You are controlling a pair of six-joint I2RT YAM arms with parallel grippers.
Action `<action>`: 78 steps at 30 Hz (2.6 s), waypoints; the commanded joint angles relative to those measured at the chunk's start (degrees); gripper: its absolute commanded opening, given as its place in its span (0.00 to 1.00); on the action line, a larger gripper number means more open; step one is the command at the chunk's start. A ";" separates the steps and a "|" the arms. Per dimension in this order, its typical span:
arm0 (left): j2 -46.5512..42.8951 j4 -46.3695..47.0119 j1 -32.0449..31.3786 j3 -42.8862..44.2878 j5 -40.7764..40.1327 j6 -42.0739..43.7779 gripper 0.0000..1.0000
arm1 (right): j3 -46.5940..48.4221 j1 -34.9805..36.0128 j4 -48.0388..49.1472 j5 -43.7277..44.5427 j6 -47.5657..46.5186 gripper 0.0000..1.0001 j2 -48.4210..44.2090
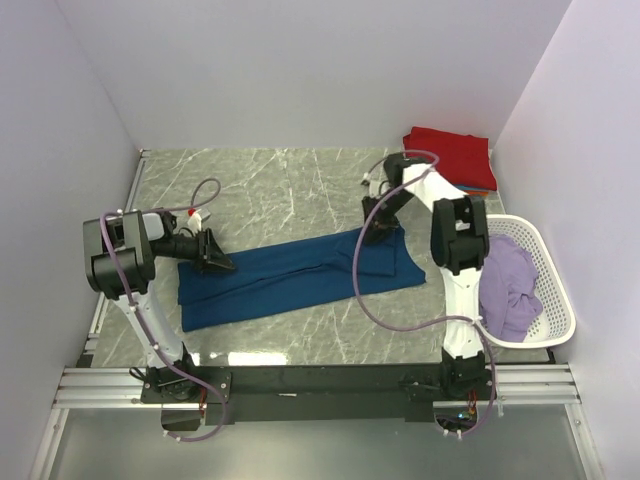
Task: Fold and stack the t-shirts
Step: Fold the tshirt
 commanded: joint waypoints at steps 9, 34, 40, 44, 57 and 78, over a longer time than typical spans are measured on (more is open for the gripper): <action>-9.47 11.68 -8.11 1.24 6.77 -3.72 0.32 | -5.32 -10.58 13.33 -25.98 9.09 0.32 -4.51; -0.06 6.97 5.14 1.50 -3.35 -0.16 0.30 | 2.59 -17.17 8.16 -6.66 6.66 0.37 -1.42; -4.98 -4.88 5.32 8.88 -6.56 15.90 0.39 | 3.82 -15.59 5.35 -2.91 0.87 0.44 -4.59; -2.80 -14.29 5.49 16.16 -12.55 27.44 0.43 | 4.27 -13.13 3.24 2.81 -1.16 0.43 -3.89; -5.34 -15.46 5.41 12.50 -25.91 44.42 0.48 | -13.48 -10.49 3.15 5.73 -4.06 0.40 -15.30; -0.76 -10.79 10.24 10.21 -29.53 40.03 0.01 | -2.26 -0.13 5.61 31.03 -5.91 0.32 -2.40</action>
